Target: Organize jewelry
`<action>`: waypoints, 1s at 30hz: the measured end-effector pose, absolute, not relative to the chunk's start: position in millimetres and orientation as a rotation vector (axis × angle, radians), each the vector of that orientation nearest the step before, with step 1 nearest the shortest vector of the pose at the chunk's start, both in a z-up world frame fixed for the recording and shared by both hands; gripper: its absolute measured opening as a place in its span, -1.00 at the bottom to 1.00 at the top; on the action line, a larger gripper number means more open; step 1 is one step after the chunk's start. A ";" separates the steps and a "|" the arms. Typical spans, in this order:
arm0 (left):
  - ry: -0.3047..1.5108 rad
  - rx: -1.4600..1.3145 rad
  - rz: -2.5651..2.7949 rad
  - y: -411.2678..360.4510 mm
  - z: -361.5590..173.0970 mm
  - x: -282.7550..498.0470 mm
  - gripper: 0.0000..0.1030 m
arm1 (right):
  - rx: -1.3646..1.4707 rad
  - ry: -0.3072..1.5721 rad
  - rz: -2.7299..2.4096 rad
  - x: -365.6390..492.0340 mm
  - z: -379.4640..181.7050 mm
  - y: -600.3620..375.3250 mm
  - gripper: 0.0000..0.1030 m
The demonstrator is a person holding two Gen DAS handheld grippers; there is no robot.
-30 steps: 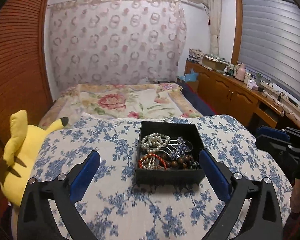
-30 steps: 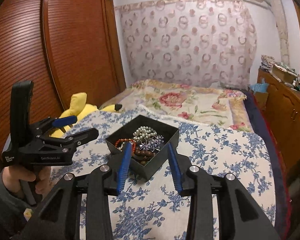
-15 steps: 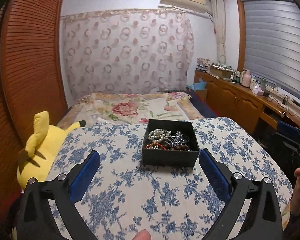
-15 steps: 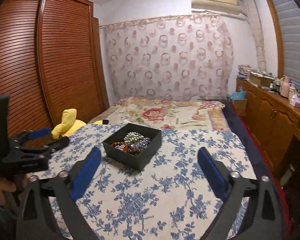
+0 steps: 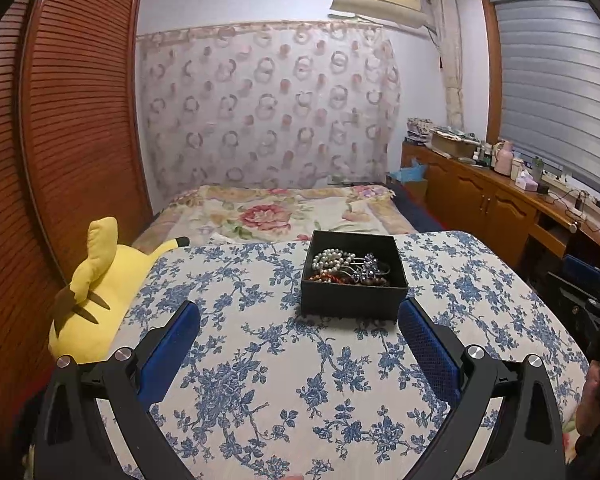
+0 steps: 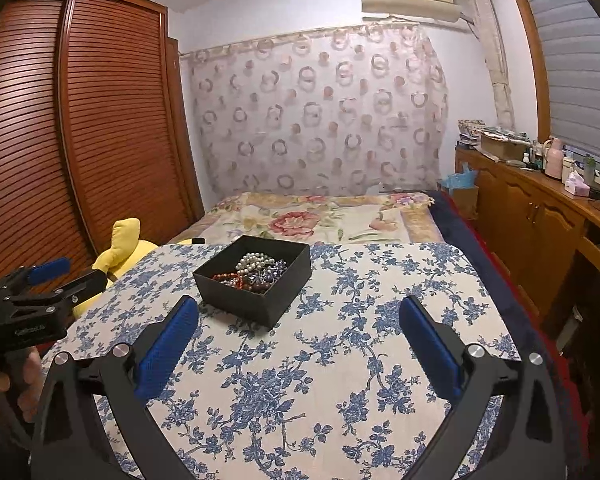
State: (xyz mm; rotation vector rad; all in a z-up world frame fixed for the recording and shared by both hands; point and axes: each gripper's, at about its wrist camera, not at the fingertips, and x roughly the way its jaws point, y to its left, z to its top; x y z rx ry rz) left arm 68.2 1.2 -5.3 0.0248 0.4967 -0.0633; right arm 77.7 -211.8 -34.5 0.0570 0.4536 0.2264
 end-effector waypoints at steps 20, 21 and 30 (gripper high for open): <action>0.483 0.020 -0.081 0.3 -3.1 65.0 0.86 | 0.053 0.451 0.211 78.1 -37.2 -209.7 0.96; 0.482 0.019 -0.081 0.1 -2.9 64.4 0.86 | 0.053 0.451 0.212 78.1 -37.1 -209.6 0.96; 0.470 0.017 -0.086 -3.9 0.6 60.0 0.86 | 0.054 0.450 0.208 78.2 -37.2 -211.1 0.96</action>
